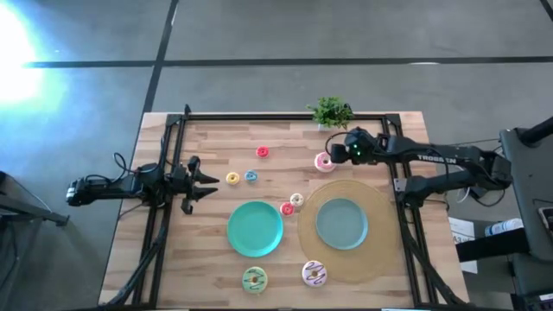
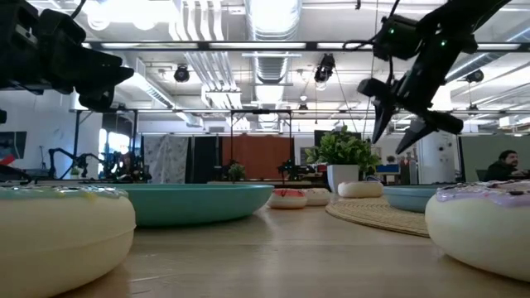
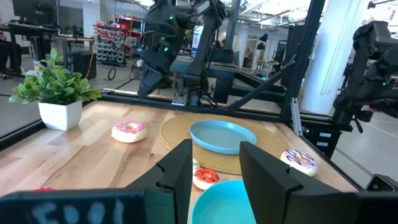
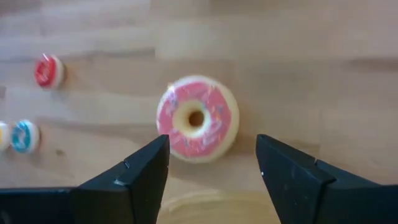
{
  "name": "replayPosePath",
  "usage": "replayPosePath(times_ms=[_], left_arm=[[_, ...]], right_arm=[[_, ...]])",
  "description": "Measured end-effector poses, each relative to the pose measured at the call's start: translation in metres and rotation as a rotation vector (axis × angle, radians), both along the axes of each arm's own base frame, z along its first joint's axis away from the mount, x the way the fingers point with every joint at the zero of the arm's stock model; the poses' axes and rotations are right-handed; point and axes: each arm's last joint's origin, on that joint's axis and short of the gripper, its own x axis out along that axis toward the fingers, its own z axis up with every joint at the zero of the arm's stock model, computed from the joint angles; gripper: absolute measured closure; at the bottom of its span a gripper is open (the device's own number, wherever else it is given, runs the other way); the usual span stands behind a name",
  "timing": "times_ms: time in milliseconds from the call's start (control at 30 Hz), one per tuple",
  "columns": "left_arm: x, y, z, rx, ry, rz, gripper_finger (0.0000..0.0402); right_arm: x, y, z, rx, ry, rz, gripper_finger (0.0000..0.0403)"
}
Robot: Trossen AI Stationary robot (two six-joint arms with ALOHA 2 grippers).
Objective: Pick & Place donuts
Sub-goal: Put the large pink donut on the light blue plate
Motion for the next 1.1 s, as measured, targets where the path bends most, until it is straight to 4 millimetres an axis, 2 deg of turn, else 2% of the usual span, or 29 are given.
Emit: replayPosePath(times_ms=[467,767,967,1100], left_arm=[[0.000,0.000,0.000,0.000,0.000,0.000,0.0294],[0.000,0.000,0.000,0.000,0.000,0.000,0.0294],[0.000,0.000,0.000,0.000,0.000,0.000,0.0294],[0.000,0.000,0.000,0.000,0.000,0.000,0.0294]], right_arm=[[-0.005,-0.021,-0.012,0.046,0.056,0.098,0.0177],[0.001,-0.036,-0.044,0.115,0.186,0.173,0.0177],[0.016,-0.043,-0.054,0.111,0.102,0.226,0.0177],[0.017,-0.044,-0.054,0.112,0.091,0.234,0.0177]])
